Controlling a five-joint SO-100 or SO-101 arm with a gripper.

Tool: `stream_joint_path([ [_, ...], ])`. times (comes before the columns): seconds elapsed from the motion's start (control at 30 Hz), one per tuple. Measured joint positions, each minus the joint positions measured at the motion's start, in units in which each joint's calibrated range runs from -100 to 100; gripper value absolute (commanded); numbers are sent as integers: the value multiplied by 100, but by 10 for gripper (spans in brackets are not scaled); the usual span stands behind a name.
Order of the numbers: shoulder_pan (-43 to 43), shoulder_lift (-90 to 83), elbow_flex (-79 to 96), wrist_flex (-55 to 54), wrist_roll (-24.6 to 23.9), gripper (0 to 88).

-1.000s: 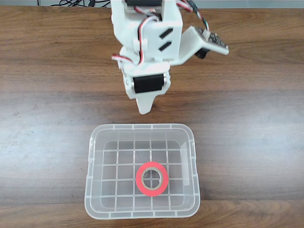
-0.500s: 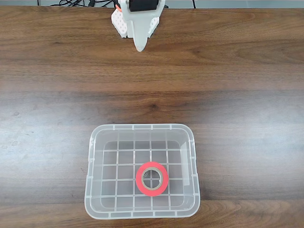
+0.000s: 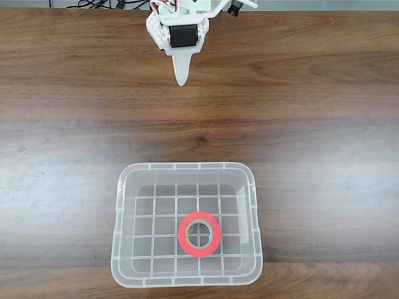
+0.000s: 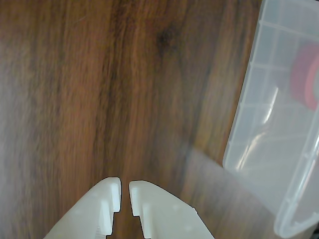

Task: Grab the tape and place it in the box.

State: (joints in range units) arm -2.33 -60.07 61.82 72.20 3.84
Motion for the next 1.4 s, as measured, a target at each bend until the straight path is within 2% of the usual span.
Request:
stream_joint_path([
  [0.13,0,-946,1688,-771,0,13],
  [0.4,0,-2746,3321,-932,-391,13],
  [0.6,0,-3792,3511,-441,-470,13],
  [1.4,0,-3801,3511,-314,-485,15],
])
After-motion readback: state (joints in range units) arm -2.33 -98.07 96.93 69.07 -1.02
